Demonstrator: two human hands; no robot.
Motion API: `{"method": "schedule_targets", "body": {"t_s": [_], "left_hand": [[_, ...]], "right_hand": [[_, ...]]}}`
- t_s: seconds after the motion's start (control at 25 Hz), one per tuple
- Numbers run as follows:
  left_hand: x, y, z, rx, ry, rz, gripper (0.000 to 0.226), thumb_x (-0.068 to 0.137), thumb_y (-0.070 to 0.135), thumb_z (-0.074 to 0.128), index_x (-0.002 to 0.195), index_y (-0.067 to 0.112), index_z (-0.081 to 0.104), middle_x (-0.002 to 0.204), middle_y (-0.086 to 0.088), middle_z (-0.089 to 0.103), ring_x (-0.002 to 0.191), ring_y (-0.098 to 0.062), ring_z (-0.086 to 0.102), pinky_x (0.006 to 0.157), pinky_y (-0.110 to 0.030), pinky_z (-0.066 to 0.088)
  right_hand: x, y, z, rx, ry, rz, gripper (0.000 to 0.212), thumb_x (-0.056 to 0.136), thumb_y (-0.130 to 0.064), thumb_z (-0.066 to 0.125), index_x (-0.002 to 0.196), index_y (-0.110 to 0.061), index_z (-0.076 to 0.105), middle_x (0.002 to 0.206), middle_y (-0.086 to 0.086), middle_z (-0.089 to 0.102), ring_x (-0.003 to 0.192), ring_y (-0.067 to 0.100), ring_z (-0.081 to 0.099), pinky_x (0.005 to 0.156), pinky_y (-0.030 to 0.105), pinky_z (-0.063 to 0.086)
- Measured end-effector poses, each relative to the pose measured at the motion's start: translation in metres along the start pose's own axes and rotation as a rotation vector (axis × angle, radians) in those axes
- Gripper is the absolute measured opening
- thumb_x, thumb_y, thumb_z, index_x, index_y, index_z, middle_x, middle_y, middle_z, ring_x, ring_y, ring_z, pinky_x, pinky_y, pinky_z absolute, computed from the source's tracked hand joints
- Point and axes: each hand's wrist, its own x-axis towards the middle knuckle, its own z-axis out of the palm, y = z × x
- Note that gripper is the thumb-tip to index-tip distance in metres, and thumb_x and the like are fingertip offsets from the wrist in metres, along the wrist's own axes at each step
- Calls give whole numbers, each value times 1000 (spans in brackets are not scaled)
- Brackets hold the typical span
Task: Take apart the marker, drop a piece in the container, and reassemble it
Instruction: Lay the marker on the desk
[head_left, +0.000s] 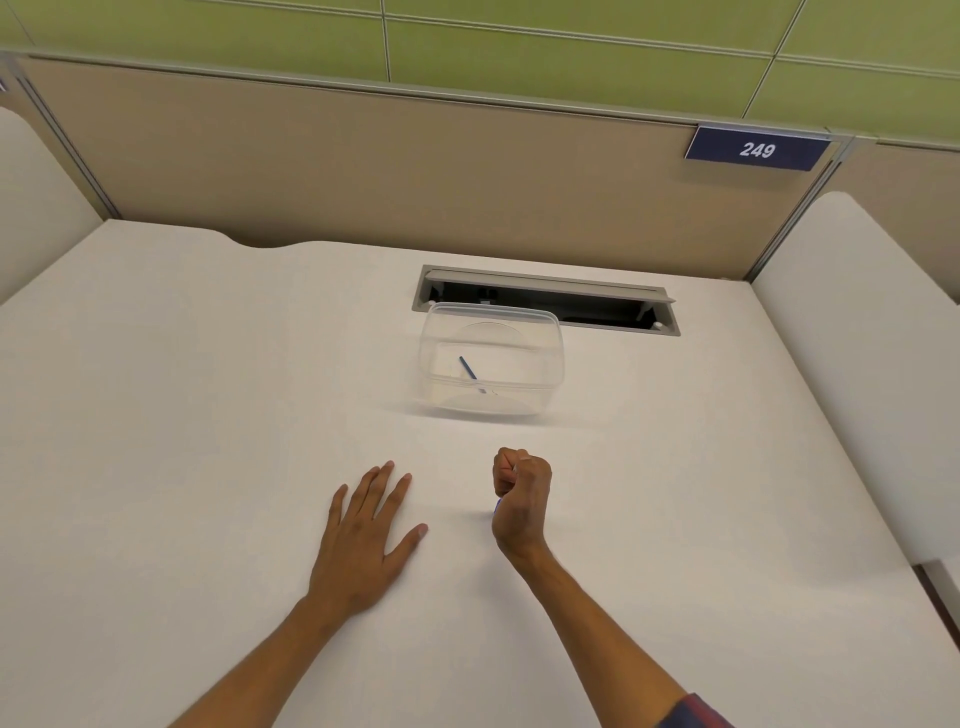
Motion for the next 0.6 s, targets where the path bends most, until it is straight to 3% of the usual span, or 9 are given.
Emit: {"method": "schedule_targets", "body": {"t_s": [0.2, 0.32, 0.48, 0.6], "left_hand": [[0, 0, 0, 4, 1, -4, 67, 91, 64, 24, 150, 32, 22, 160, 5, 16, 146, -9, 8, 119, -41, 6], [0, -1, 0, -1, 1, -4, 66, 91, 64, 25, 150, 32, 23, 160, 6, 16, 146, -10, 9, 119, -41, 5], [0, -1, 0, -6, 15, 3, 66, 91, 63, 26, 149, 31, 26, 159, 5, 19, 146, -11, 14, 118, -41, 6], [0, -1, 1, -7, 18, 5, 67, 91, 64, 24, 149, 30, 27, 159, 4, 21, 145, -12, 16, 117, -41, 7]], "right_hand": [[-4, -1, 1, -3, -42, 8, 33, 81, -36, 31, 49, -34, 24, 47, -10, 20, 50, 6, 17, 52, 28, 12], [-1, -3, -4, 17, -43, 60, 35, 81, -34, 38, 52, -19, 25, 51, -4, 24, 50, 13, 22, 50, 27, 17], [3, -5, -13, -80, 24, -8, 37, 99, -26, 34, 70, -19, 55, 69, -9, 53, 61, 8, 48, 60, 17, 36], [5, -5, -21, -134, 91, 8, 43, 105, -36, 35, 78, -22, 65, 58, -13, 43, 52, 8, 38, 52, 15, 30]]}}
